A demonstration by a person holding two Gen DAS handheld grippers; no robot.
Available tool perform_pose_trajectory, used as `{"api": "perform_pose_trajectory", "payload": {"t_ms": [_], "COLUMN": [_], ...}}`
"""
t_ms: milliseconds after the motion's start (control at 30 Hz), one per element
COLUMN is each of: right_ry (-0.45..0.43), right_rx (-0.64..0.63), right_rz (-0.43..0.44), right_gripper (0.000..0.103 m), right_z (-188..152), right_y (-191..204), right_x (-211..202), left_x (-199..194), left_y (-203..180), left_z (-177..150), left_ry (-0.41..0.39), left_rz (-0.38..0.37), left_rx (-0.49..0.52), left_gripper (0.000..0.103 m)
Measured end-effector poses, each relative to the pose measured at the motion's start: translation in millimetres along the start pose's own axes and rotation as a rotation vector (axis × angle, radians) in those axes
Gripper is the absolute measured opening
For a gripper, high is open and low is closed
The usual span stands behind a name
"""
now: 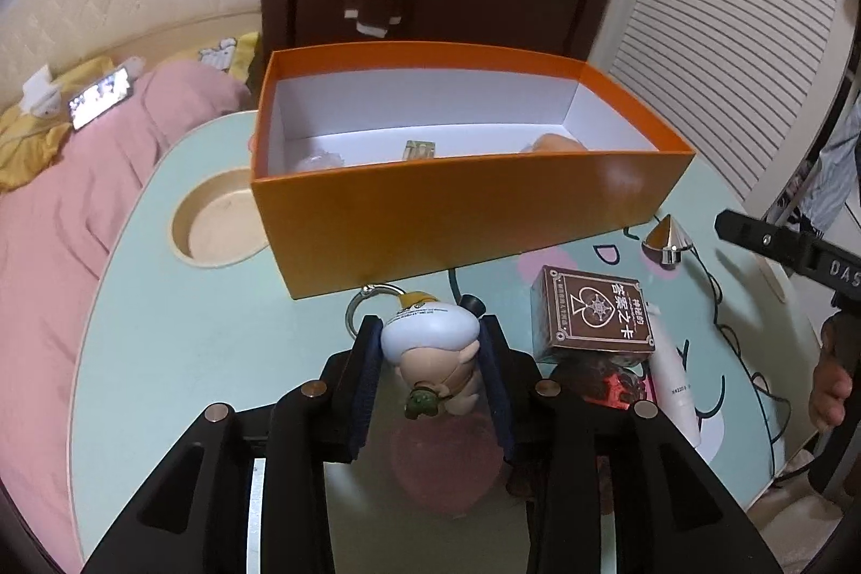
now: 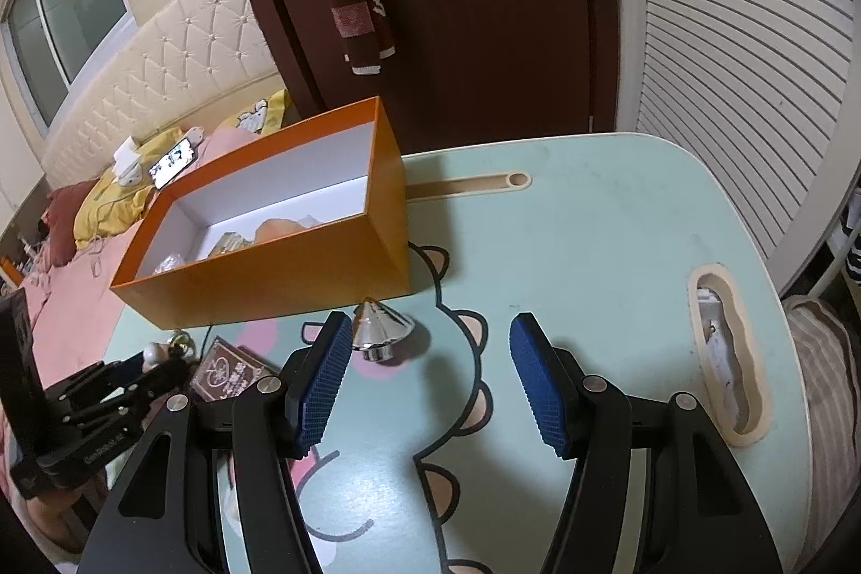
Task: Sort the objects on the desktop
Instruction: 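Grasp the figurine keychain with left tool while right approaches the silver cone, then grasp the silver cone with the right tool and lift it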
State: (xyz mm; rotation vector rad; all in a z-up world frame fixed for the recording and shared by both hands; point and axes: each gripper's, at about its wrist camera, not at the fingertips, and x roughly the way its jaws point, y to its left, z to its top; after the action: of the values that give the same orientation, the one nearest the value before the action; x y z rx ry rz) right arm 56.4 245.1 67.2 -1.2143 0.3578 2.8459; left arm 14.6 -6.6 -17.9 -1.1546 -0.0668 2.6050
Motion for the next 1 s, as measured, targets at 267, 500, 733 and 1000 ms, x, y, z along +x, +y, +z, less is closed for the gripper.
{"api": "perform_pose_trajectory", "payload": {"t_ms": [267,500,733,1000], "right_ry": [0.03,0.072,0.089,0.074], "right_rx": [0.014,-0.044,-0.147,-0.217], "right_rz": [-0.009,0.008,-0.02,-0.063], "right_gripper": [0.062,0.062,0.062,0.038], "right_z": [-1,3,2,-1], "right_y": [-7,8,32,37], "right_x": [10,25,43,47], "left_x": [-18,-37,-27,-16], "left_y": [9,38,55,47], "left_z": [0,-3,-19,-27], "left_ry": [-0.071,-0.119,-0.082,-0.083], "left_rz": [-0.005,0.07,0.077,0.073], "left_rx": [-0.05,-0.132,-0.19,-0.178], "left_gripper": [0.034,0.034,0.034,0.034]}}
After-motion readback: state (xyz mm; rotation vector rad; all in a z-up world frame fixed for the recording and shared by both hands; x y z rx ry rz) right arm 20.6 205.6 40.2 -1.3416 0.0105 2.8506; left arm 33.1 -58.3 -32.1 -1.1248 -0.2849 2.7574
